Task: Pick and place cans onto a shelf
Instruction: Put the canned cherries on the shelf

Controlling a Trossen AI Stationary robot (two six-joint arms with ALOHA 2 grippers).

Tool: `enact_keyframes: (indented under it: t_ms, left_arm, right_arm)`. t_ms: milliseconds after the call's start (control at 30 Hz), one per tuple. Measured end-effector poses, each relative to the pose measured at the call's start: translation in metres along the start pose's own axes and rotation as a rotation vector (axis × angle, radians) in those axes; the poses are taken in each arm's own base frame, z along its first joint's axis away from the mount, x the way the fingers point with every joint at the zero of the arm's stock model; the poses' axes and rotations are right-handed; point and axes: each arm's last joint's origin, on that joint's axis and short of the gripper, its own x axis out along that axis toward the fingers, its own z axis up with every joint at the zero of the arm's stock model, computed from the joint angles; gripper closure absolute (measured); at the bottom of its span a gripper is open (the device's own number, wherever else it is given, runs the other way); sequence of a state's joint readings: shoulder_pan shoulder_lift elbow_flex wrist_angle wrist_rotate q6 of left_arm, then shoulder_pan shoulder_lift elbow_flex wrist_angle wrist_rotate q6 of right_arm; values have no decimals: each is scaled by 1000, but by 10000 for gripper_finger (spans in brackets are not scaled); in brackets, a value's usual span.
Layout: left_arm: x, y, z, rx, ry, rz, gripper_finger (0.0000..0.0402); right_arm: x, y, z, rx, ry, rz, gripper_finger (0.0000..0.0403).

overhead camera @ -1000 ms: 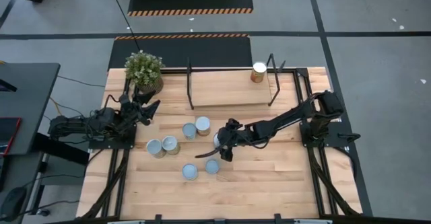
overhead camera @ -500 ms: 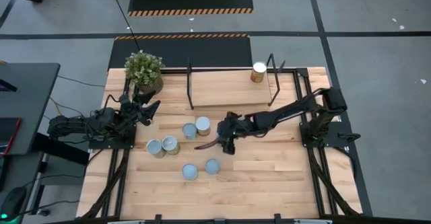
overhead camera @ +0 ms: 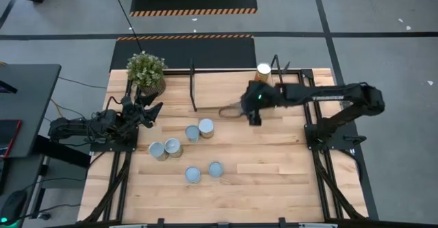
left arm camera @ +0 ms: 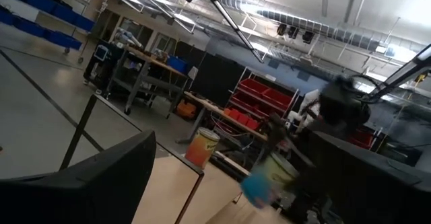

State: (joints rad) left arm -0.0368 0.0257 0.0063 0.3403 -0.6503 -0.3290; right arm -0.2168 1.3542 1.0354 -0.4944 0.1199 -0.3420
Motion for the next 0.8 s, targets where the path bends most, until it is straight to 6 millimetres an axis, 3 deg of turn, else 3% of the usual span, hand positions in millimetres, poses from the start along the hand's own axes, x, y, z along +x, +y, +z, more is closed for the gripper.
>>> enact_keyframes:
  t_ms: [167, 400, 600, 800]
  left_arm:
    - [0, 0, 0, -1, -3, -1, 5]
    - [0, 0, 0, 0, -3, -1, 5]
    - [0, 0, 0, 0, -3, -1, 5]
    - [0, 0, 0, 0, -3, -1, 5]
  right_arm:
    - [10, -36, -27, 28, 60, -7, 88]
    - [25, -70, -53, 102, 137, -15, 64]
    - [25, -76, -63, 129, 191, -11, 36]
    - [18, -72, -58, 94, 256, -50, 22]
